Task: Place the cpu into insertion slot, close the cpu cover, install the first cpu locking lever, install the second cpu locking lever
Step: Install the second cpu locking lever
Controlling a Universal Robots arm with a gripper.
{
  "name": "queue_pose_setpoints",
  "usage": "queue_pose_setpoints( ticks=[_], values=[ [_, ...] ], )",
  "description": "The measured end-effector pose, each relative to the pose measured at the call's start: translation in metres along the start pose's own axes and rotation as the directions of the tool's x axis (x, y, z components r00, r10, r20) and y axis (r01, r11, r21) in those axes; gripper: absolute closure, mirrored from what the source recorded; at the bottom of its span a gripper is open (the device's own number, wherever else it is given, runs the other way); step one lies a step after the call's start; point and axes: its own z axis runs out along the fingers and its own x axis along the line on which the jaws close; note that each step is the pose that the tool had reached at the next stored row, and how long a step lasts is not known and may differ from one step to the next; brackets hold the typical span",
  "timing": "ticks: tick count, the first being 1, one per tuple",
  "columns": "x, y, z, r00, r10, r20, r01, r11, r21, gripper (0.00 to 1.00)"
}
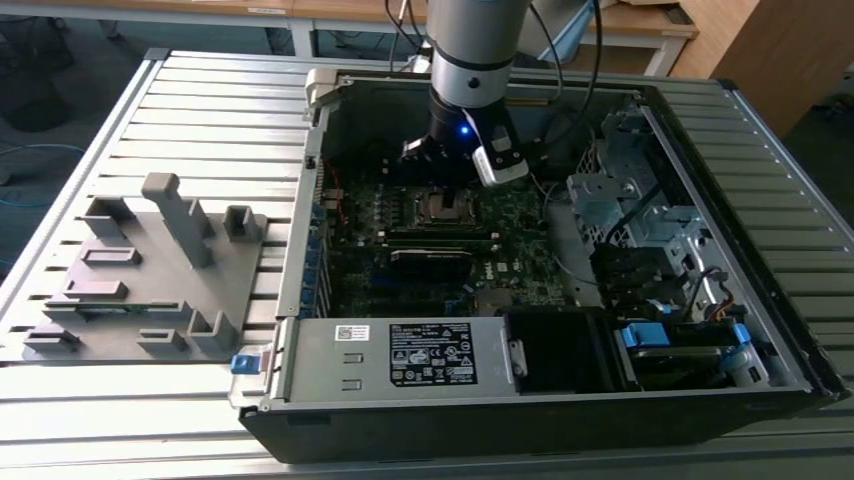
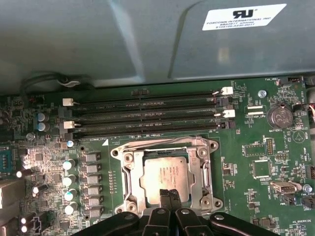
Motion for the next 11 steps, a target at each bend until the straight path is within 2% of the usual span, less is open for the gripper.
queue_pose_setpoints(
  ticks=[11],
  values=[
    [0.0,0.0002,-0.0004,1.0,0.0,-0.0006,0.0,1.0,-0.0006,0.9]
  ],
)
